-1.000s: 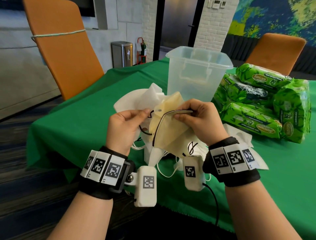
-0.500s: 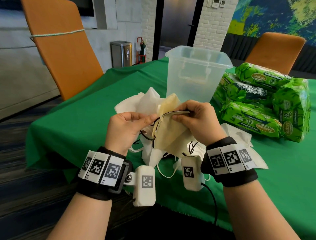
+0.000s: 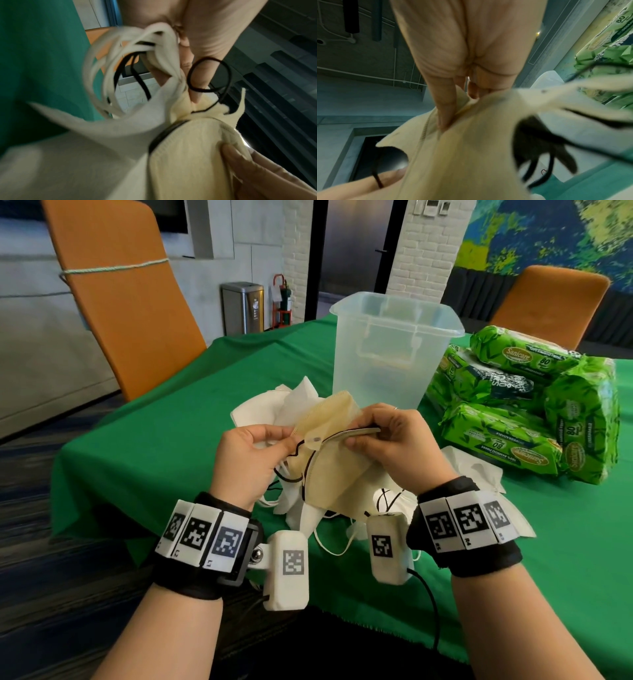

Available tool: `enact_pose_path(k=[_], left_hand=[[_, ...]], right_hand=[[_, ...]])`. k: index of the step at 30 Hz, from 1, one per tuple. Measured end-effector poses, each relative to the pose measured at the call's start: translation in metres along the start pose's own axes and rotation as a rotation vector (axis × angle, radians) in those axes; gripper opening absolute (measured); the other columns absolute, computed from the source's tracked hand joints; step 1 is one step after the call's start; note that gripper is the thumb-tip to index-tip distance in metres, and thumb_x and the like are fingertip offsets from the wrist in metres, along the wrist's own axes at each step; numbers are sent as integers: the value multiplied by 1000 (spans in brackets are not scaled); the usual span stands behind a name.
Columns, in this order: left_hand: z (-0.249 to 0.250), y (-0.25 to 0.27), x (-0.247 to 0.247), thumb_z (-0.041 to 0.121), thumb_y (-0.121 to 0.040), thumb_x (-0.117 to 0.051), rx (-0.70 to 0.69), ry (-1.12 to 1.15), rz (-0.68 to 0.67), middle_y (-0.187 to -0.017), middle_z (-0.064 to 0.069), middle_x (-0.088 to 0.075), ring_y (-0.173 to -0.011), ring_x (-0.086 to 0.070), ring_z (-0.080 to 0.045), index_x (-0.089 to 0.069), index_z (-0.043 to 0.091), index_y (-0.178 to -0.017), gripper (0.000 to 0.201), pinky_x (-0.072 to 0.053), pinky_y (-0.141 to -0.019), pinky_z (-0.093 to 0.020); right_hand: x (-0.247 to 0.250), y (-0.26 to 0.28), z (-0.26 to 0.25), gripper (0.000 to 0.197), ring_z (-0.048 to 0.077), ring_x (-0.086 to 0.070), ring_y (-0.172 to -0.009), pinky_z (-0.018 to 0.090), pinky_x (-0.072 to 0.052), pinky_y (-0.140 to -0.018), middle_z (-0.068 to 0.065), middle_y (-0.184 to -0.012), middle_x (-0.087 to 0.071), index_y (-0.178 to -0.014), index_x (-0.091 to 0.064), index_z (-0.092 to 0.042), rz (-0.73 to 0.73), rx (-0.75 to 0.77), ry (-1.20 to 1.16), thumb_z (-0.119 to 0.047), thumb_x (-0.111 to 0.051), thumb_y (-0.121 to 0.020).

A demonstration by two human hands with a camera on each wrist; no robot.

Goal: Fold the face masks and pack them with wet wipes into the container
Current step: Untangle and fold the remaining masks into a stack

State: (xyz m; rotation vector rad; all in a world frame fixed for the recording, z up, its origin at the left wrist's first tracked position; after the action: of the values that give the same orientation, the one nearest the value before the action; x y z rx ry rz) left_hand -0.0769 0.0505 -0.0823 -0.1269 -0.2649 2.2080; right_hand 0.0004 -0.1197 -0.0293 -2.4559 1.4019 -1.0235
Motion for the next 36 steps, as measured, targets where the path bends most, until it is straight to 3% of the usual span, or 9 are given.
enact_pose_path(k=[3, 9, 13, 19, 21, 24, 29, 33, 36], left_hand=[[3, -4, 15, 14, -74, -77, -56, -119, 109, -74, 4, -70, -73, -65, -14, -67, 24, -72, 14, -51, -74, -24], [17, -4, 29, 21, -77, -75, -135, -331, 244, -78, 6, -64, -75, -59, -12, -74, 14, -87, 12, -41, -70, -17], [21, -4, 29, 21, -78, -74, -151, -325, 257, -80, 6, -64, -78, -60, -12, -74, 12, -89, 14, -41, -74, -18], [28, -4, 20, 22, -78, -74, -168, -267, 162, -79, 11, -64, -81, -62, -10, -66, 27, -76, 10, -44, -78, -19], [28, -4, 19, 21, -78, -74, -170, -242, 126, -79, 14, -64, -82, -62, -8, -64, 31, -72, 16, -45, -77, -18], [29, -5, 20, 19, -79, -73, -172, -201, 102, -78, 14, -65, -81, -63, -9, -64, 31, -72, 17, -47, -80, -21], [29, -5, 13, 17, -79, -72, -176, -139, 54, -78, 13, -66, -76, -62, -5, -66, 28, -72, 15, -49, -80, -20], [31, -3, 6, 11, -82, -69, -182, -73, 3, -68, 20, -66, -66, -61, 9, -68, 23, -75, 14, -44, -67, -4], [29, -1, 1, 6, -83, -66, -174, -5, -47, -63, 24, -67, -66, -62, 10, -66, 22, -74, 18, -44, -65, -4]], right_hand=[[7, 1, 5, 30, 10, -57, -89, 26, -45, -83, -12, -92, -61, -69, -58, -28, 0, -12, 45, -1, -70, -75], [39, -1, -16, 12, 3, -57, -90, 20, -43, -80, -9, -101, -65, -72, -54, -23, 120, 78, -44, -13, -60, -71], [19, -2, -34, 16, 9, -62, -81, 19, -46, -73, -5, -85, -71, -66, -58, -20, -51, 57, -230, -6, -51, -68], [-33, -3, -34, 19, 16, -63, -99, 28, -47, -91, -1, -93, -70, -62, -54, -22, -277, 25, -42, -10, -42, -71], [-30, -8, -23, 25, 26, -62, -93, 30, -47, -86, 1, -90, -70, -70, -57, -23, -238, -4, 88, -3, -44, -80], [-9, -13, -16, 27, 17, -54, -82, 11, -39, -67, -7, -82, -60, -89, -62, -16, -121, -19, 302, 4, -45, -84], [2, -17, -37, 25, 18, -52, -77, 14, -39, -69, -3, -88, -64, -99, -65, -18, -48, 87, 328, 0, -52, -87], [-7, -19, -43, 28, 18, -56, -72, 29, -45, -68, 0, -80, -64, -102, -56, -26, -119, 75, 130, -2, -56, -86], [-4, -22, -27, 44, 29, -64, -81, 40, -52, -79, 11, -88, -68, -122, -45, -23, -75, -11, 47, -5, -61, -86]])
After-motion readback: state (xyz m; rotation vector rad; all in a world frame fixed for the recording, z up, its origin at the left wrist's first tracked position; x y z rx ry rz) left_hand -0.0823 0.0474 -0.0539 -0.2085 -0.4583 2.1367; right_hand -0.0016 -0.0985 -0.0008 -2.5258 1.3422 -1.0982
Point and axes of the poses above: each hand's wrist, its own y-axis away from the middle knuckle, its own x-axis out of the back of the hand, z = x × y, the point moved 10 cm from there along -y, towards the middle knuckle
